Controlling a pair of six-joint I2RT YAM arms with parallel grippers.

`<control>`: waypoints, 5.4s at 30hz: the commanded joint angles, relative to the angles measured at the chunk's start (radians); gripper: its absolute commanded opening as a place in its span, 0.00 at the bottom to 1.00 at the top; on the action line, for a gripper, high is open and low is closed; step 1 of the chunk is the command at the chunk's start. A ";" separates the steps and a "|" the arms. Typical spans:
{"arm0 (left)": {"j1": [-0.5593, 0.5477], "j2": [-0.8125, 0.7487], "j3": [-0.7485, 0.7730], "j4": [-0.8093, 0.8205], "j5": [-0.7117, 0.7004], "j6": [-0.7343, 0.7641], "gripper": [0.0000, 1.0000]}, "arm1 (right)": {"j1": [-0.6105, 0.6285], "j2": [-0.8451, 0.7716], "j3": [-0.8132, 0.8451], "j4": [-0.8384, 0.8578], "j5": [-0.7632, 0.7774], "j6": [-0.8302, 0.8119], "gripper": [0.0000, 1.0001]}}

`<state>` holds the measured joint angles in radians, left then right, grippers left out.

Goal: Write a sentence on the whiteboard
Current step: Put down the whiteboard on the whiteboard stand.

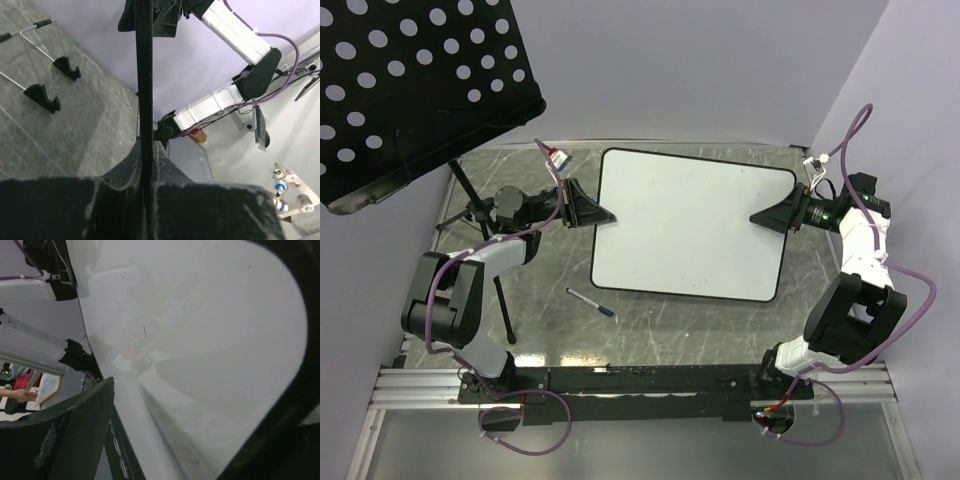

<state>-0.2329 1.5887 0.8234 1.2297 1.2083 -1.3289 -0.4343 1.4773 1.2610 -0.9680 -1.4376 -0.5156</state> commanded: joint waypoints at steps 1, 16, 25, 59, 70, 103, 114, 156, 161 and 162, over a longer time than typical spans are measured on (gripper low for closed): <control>-0.003 -0.032 0.075 0.269 -0.065 0.053 0.01 | 0.009 -0.026 0.021 -0.021 -0.083 -0.044 0.80; 0.000 0.013 0.164 0.391 -0.102 -0.023 0.01 | -0.104 -0.059 0.045 0.093 0.154 -0.035 1.00; 0.001 -0.039 0.168 0.125 -0.075 0.160 0.01 | -0.144 -0.109 0.037 0.094 0.154 -0.026 1.00; 0.003 0.085 0.298 0.096 -0.165 0.209 0.01 | -0.271 -0.193 0.040 0.244 0.324 0.108 1.00; -0.068 0.292 0.500 0.093 -0.299 0.238 0.01 | -0.271 -0.287 -0.047 0.112 0.227 -0.007 1.00; -0.194 0.715 0.683 0.206 -0.377 0.263 0.01 | -0.271 -0.330 -0.107 0.081 0.180 -0.011 1.00; -0.206 0.688 0.500 0.281 -0.391 0.361 0.01 | -0.268 -0.324 -0.130 0.091 0.158 -0.006 1.00; -0.023 0.599 0.566 -0.493 -0.092 0.931 0.01 | -0.261 -0.305 -0.153 0.080 0.112 -0.027 1.00; -0.057 0.593 0.560 -0.438 -0.098 0.893 0.01 | -0.256 -0.302 -0.163 0.097 0.114 -0.017 1.00; -0.072 0.593 0.551 -0.414 -0.101 0.873 0.01 | -0.258 -0.304 -0.161 0.094 0.115 -0.018 1.00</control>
<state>-0.2626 2.2108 1.3720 0.7712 1.1324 -0.6823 -0.6979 1.1694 1.1030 -0.8997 -1.2881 -0.5182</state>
